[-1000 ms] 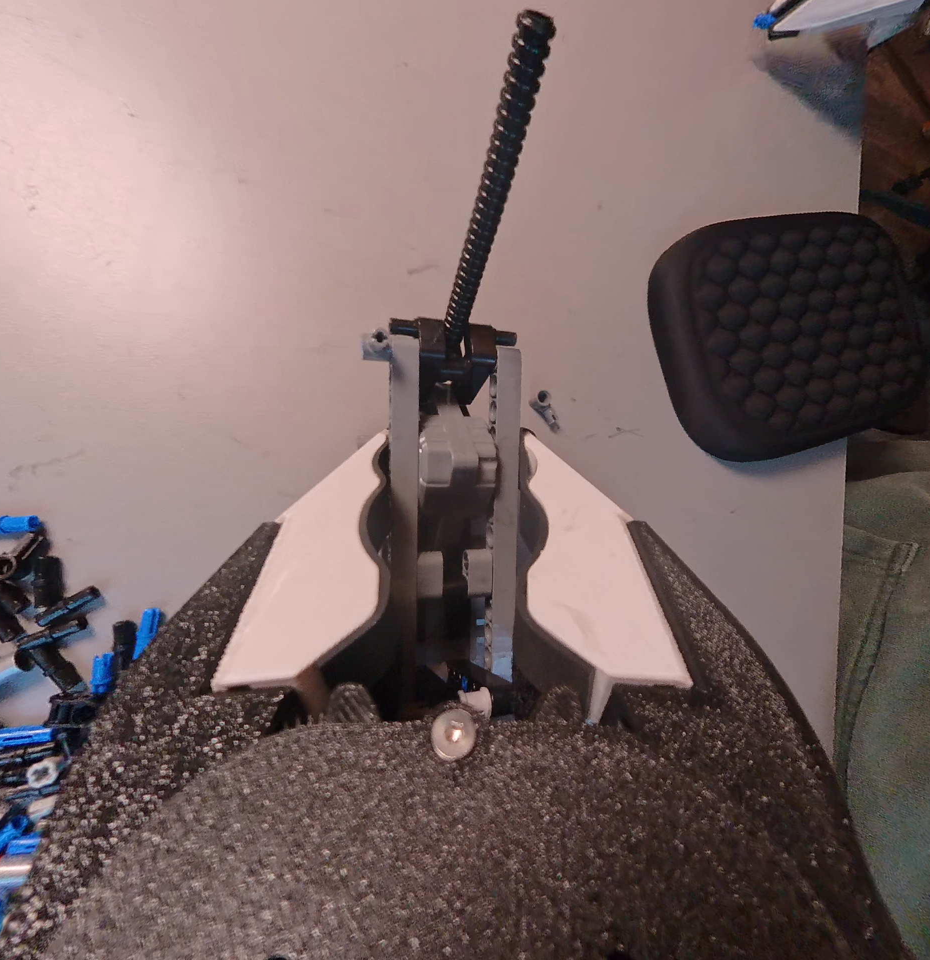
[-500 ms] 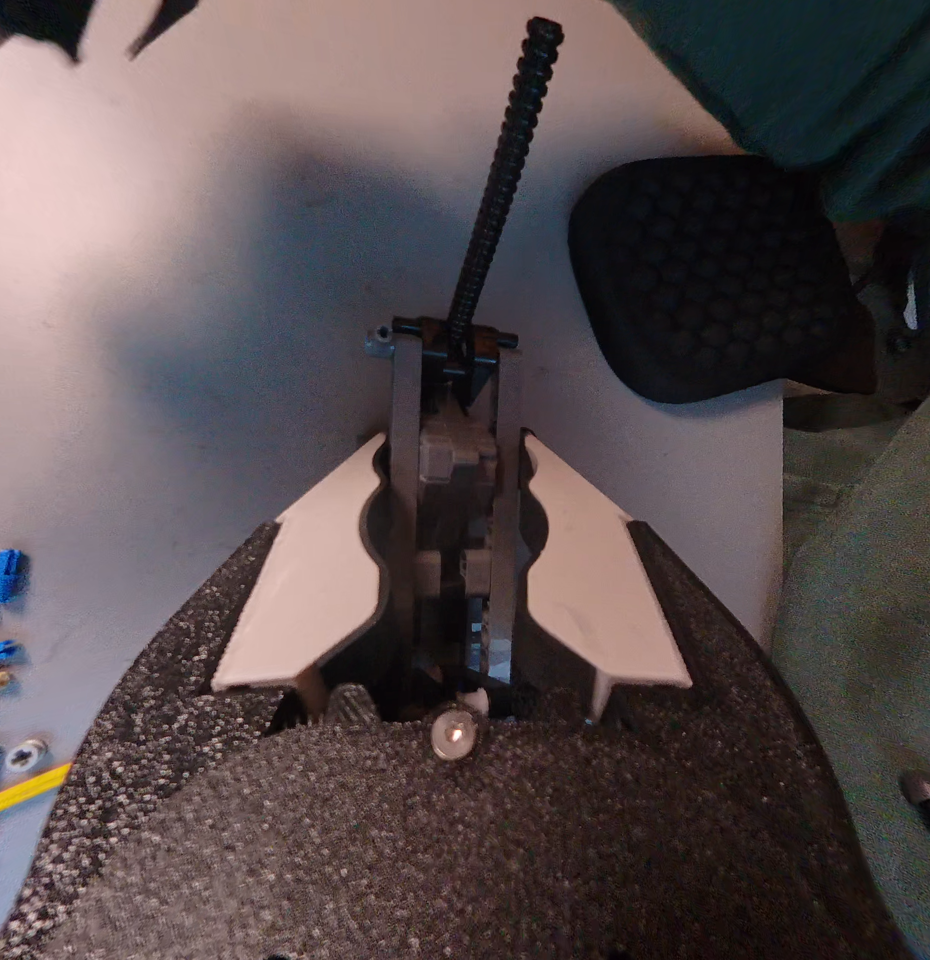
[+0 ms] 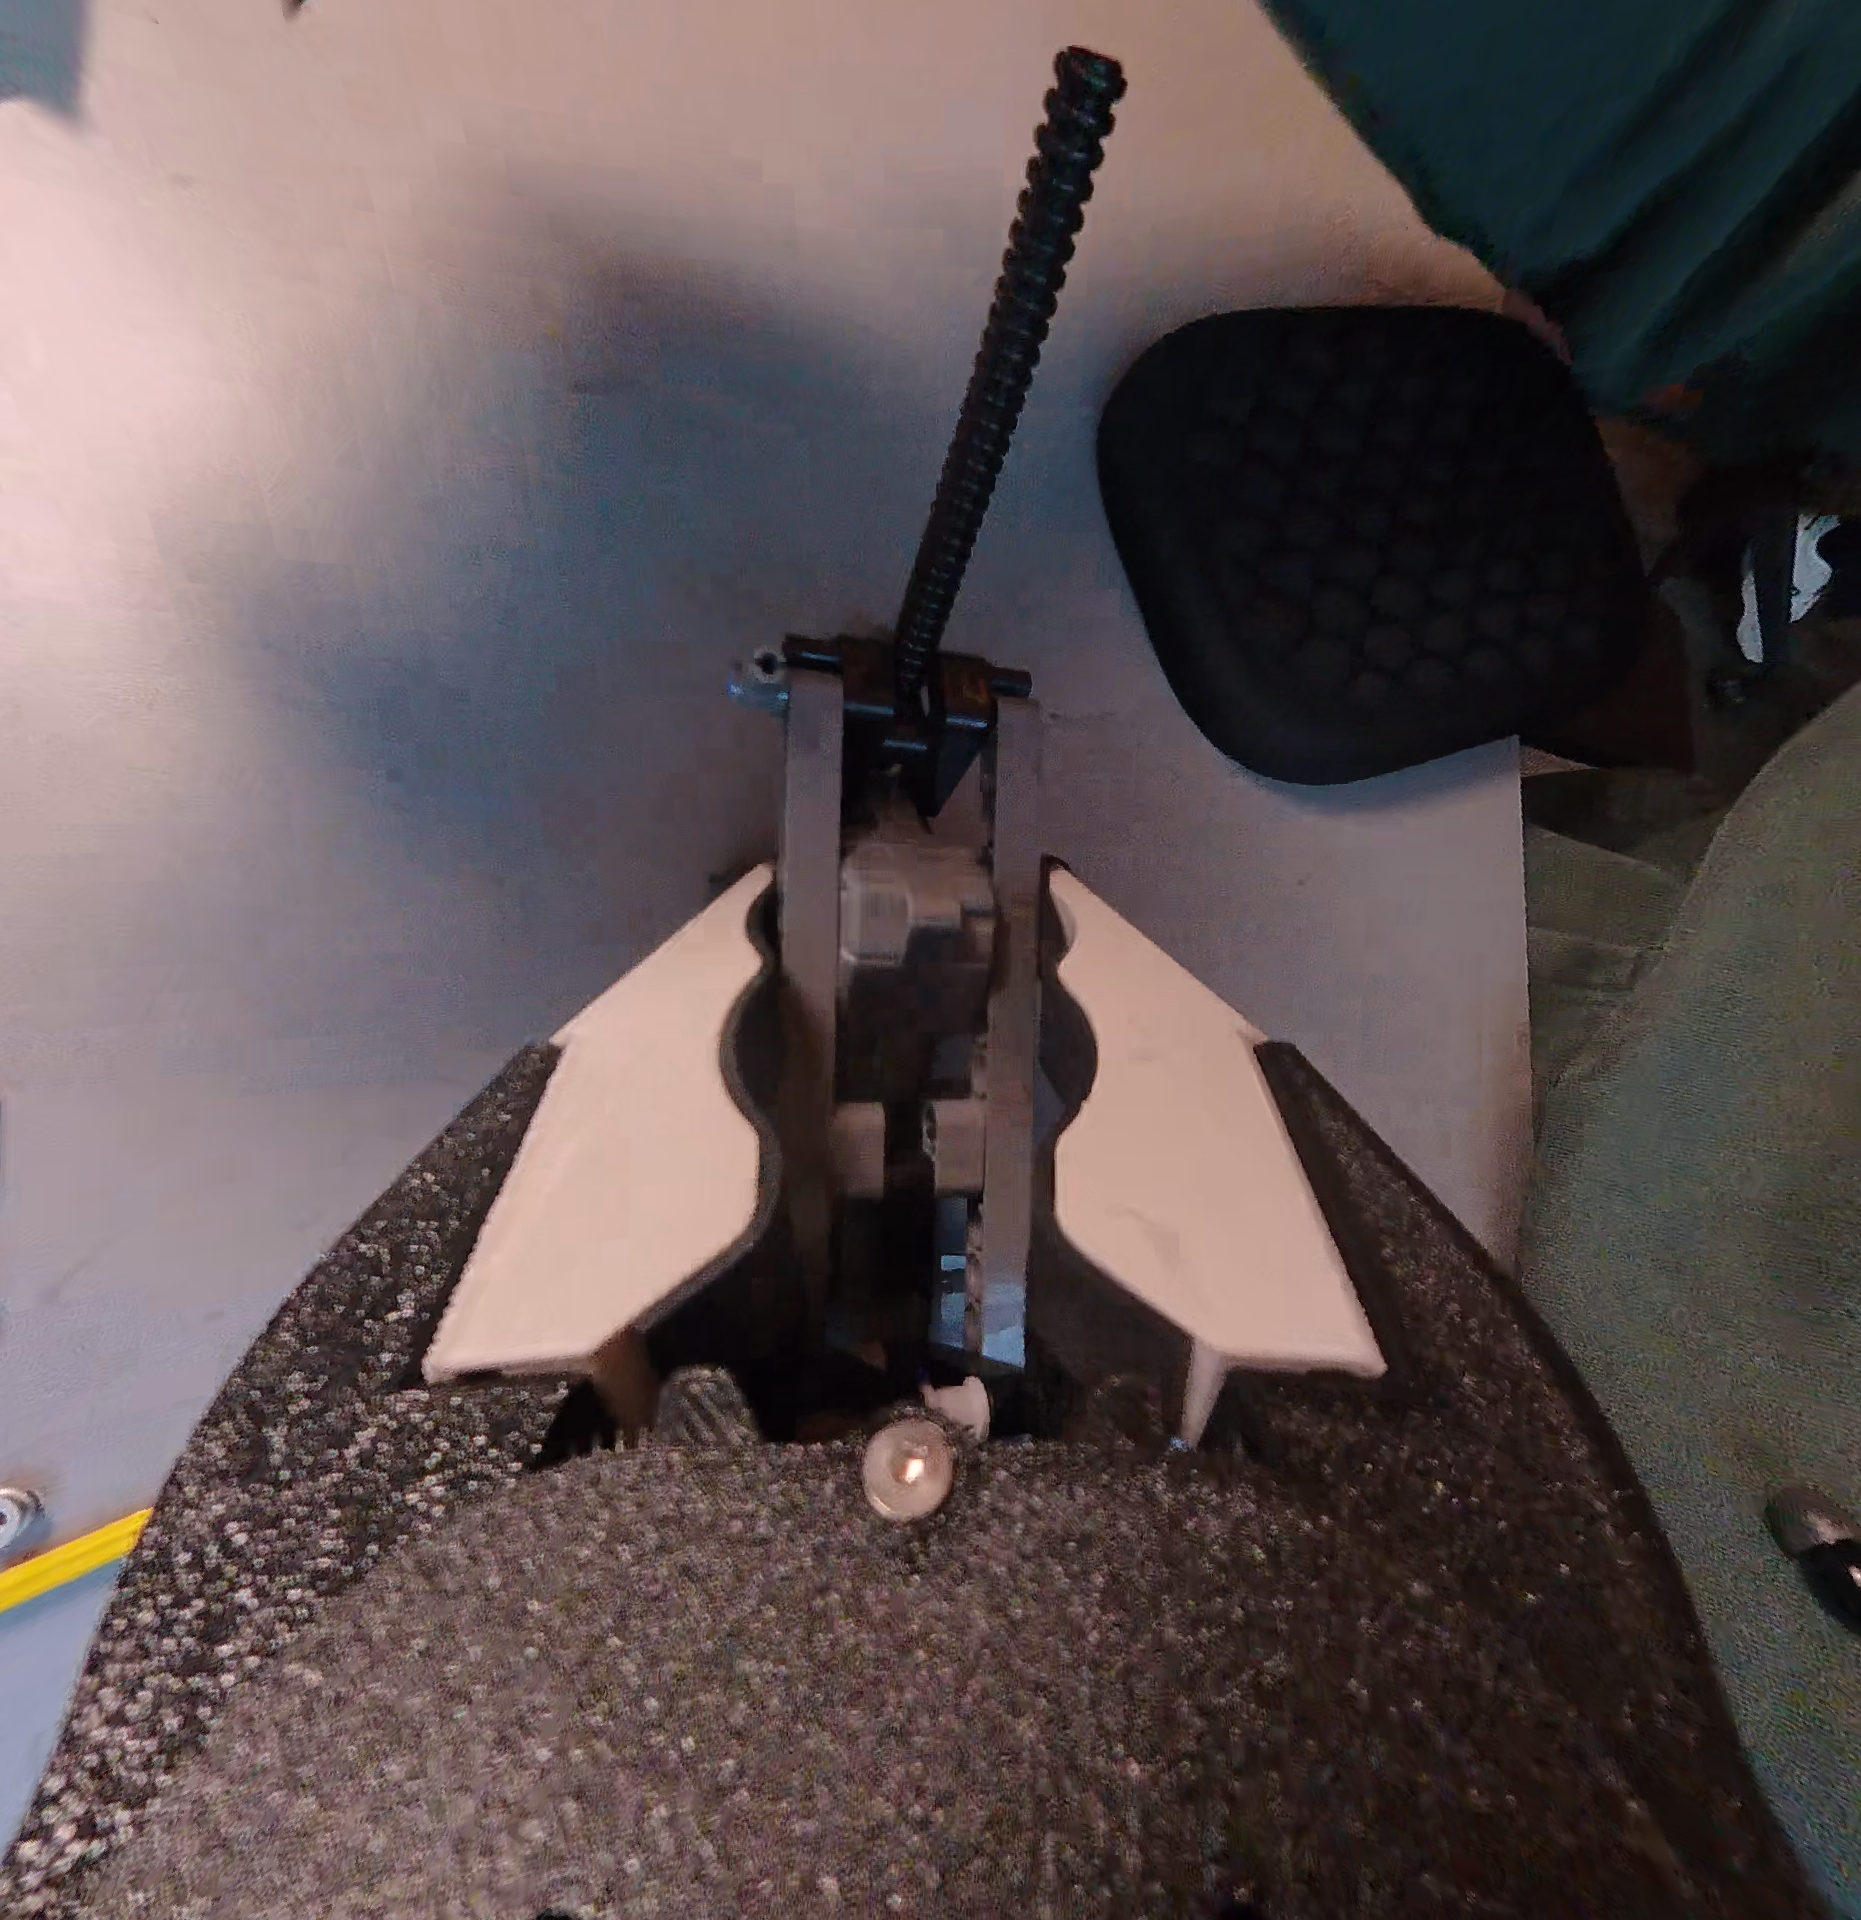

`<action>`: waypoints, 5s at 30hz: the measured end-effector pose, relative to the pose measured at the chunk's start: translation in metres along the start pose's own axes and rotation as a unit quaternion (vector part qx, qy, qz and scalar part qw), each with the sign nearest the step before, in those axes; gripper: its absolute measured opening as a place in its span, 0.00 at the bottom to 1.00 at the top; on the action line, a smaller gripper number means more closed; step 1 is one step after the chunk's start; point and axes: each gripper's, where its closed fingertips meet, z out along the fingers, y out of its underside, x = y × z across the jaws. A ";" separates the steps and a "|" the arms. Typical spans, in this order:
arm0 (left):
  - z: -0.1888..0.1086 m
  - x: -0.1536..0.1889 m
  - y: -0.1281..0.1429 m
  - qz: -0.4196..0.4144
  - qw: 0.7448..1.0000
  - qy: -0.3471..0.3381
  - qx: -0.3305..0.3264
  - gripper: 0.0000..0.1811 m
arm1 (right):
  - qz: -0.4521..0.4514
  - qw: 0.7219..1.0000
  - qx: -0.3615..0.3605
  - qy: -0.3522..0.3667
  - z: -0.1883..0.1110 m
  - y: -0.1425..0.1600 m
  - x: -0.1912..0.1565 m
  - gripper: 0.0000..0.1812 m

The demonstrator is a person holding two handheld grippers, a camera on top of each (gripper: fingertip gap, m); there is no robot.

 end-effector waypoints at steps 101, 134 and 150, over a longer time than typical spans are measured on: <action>-0.127 0.065 0.065 -0.038 0.960 -0.125 0.249 0.43 | 0.179 0.970 0.023 0.161 -0.002 -0.016 -0.137 0.03; -0.050 0.015 0.045 -0.108 0.978 -0.112 0.137 0.25 | 0.097 0.979 0.052 0.171 0.001 -0.027 -0.196 0.03; -0.059 0.021 0.029 0.184 0.951 -0.206 0.138 0.35 | 0.154 0.981 0.076 -0.089 -0.024 -0.047 -0.201 0.01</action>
